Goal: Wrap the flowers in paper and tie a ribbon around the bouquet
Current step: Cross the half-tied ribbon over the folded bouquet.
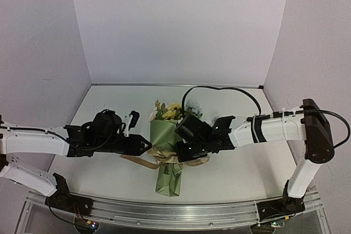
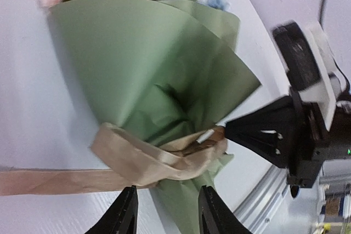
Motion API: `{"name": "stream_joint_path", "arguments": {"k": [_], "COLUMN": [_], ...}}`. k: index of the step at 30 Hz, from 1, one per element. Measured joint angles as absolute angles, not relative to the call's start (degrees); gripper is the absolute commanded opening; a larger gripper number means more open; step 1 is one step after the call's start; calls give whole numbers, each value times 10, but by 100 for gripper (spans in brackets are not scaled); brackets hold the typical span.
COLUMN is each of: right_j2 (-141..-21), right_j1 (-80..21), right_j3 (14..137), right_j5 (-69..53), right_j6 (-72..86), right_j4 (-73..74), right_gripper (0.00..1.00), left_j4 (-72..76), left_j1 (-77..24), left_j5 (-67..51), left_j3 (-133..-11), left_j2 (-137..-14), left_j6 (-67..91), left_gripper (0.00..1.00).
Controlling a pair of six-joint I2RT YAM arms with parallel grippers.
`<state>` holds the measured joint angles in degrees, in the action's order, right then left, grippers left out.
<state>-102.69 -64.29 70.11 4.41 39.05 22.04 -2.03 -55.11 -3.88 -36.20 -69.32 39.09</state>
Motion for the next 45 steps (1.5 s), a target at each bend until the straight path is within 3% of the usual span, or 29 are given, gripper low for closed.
{"name": "stream_joint_path", "arguments": {"k": [13,45], "right_j2": [-1027,-1026], "right_j1": [-643,-643], "right_j3": [701,701], "right_j5": [38,23], "right_j6": [405,432], "right_j4": [218,201], "right_gripper": [0,0], "left_j4": [-29,-45], "left_j1": [-625,-635], "left_j5": [-122,-56], "left_j3": [-478,-524], "left_j2": [-877,-941], "left_j6": [314,314], "left_gripper": [37,29]}}
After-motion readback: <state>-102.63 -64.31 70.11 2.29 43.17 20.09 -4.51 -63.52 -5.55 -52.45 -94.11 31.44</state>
